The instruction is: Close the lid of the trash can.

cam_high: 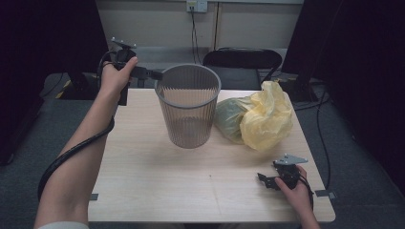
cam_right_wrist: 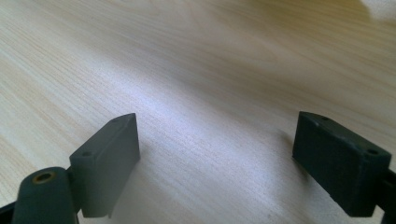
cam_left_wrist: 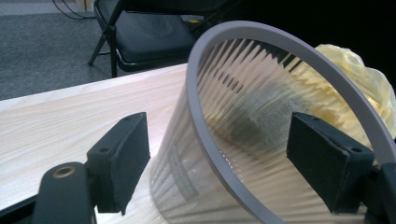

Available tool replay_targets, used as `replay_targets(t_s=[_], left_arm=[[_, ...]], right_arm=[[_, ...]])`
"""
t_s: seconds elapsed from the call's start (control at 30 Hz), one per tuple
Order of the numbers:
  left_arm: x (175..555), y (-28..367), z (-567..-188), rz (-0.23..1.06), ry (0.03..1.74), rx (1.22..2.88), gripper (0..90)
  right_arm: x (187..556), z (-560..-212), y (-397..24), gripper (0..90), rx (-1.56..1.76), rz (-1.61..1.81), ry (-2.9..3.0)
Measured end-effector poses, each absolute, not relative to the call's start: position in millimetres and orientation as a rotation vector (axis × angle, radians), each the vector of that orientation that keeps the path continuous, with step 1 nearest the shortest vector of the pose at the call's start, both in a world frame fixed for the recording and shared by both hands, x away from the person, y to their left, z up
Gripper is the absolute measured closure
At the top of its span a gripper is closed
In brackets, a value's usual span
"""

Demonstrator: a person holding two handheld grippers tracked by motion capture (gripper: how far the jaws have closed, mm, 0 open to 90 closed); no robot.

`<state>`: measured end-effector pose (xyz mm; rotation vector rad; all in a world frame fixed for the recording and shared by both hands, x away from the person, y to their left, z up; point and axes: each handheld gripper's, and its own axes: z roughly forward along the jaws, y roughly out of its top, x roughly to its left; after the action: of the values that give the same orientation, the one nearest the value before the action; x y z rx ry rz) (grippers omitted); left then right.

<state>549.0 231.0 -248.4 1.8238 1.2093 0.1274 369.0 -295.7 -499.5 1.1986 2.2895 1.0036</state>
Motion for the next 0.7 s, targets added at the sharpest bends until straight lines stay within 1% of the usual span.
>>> replay_targets(t_s=[0.7], left_arm=[[510.8, 235.3, -252.0, 0.145, 1.174, 1.844, 19.8]], right_arm=[[368.9, -499.5, -295.5, 13.9, 1.2, 1.003, 2.289]])
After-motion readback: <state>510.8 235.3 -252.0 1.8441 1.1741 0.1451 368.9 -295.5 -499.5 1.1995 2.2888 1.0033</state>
